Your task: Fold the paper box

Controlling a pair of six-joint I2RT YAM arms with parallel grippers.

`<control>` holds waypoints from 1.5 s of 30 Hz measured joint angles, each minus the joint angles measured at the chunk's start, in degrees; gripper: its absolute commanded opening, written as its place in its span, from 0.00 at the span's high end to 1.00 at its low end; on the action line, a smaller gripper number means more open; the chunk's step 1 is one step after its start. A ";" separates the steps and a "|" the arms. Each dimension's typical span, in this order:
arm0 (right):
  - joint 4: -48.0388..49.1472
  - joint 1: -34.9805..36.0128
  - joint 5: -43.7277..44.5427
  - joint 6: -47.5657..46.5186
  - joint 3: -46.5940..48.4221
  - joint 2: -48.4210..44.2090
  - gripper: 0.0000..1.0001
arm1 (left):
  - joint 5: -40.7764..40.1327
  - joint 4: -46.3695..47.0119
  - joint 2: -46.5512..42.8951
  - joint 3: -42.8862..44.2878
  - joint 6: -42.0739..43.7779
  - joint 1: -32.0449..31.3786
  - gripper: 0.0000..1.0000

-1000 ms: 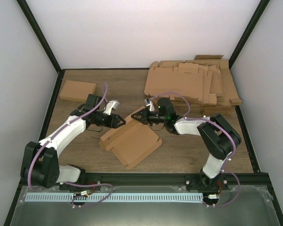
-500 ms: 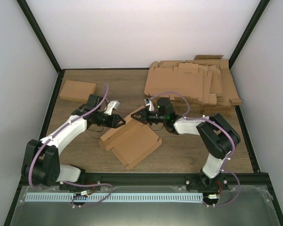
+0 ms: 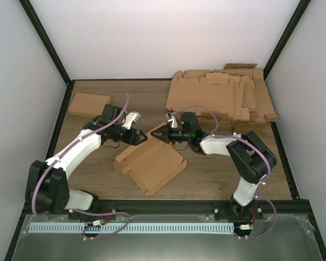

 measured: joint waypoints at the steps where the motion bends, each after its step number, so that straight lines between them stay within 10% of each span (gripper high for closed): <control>1: 0.00 0.00 0.02 -0.04 0.00 0.00 0.95 | -0.15 -0.44 0.37 0.79 0.42 -0.26 0.39; 45: -6.51 -0.79 4.26 -4.55 -0.24 -3.13 0.75 | -14.62 -4.92 6.62 7.23 7.39 -9.73 0.67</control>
